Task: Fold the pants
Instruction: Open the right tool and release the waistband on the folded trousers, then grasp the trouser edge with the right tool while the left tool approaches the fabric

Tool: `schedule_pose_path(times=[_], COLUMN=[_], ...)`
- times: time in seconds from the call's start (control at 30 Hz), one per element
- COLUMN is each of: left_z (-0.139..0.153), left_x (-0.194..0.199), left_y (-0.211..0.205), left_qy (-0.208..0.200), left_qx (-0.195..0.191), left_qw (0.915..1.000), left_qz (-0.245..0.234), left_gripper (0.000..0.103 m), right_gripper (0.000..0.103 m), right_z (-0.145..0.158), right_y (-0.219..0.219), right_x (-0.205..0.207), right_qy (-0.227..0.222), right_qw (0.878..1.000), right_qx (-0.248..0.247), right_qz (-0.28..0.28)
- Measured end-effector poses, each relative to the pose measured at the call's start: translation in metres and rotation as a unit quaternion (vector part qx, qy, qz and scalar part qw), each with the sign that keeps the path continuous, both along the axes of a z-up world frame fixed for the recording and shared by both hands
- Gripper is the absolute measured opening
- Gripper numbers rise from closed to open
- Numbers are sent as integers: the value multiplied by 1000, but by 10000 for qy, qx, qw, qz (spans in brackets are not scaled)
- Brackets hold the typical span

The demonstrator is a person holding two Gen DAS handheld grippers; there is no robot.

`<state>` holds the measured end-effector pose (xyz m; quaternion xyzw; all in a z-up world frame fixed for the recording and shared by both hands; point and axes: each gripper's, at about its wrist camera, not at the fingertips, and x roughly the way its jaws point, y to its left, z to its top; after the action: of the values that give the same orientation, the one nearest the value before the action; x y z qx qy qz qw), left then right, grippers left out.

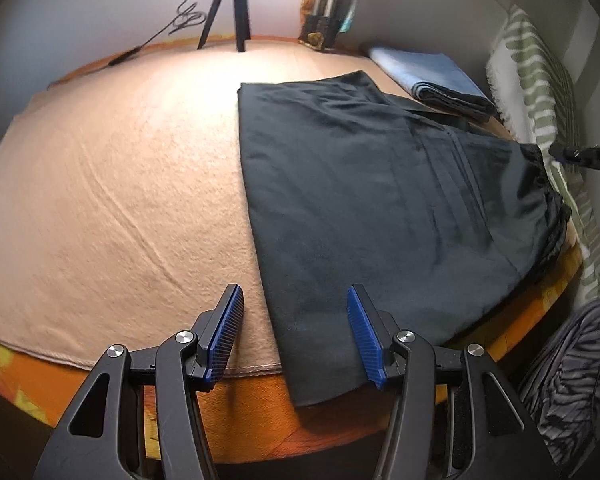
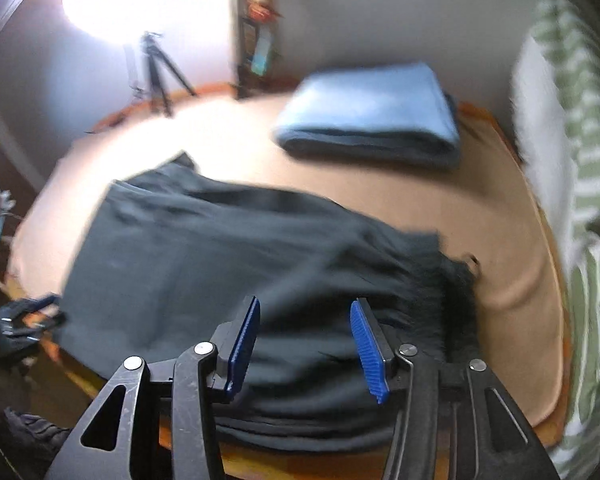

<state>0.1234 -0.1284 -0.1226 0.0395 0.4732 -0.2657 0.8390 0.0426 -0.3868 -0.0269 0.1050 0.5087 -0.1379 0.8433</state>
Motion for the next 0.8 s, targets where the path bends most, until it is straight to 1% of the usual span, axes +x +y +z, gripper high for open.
schedule_pose_path(times=[0.17, 0.27, 0.4, 0.5, 0.63, 0.7, 0.8], left_z=[1, 1, 1, 0, -1, -2, -2], left_x=[1, -1, -1, 0, 1, 1, 1], left_y=[-3, -8, -11, -11, -13, -15, -15], left_qy=[-33, -96, -166, -175, -242, -267, -283], left_qx=[-79, 4, 128, 115, 137, 138, 119], left_qw=[9999, 9999, 9997, 9997, 9996, 9995, 9995], left_qz=[145, 126, 89, 86, 60, 54, 12], left_gripper=[53, 53, 53, 53, 53, 52, 48], right_gripper=[56, 56, 58, 59, 59, 59, 59], right_z=[11, 8, -2, -14, -39, -53, -72], right_y=[42, 70, 109, 132, 157, 167, 176], right_x=[44, 76, 115, 144, 186, 204, 223], right_qy=[-358, -390, -319, -190, 157, 335, 634], right_qw=[9974, 9944, 9909, 9883, 9867, 9868, 9864], right_qx=[420, 612, 574, 700, 805, 794, 688], right_qz=[464, 774, 1175, 1344, 1407, 1373, 1350])
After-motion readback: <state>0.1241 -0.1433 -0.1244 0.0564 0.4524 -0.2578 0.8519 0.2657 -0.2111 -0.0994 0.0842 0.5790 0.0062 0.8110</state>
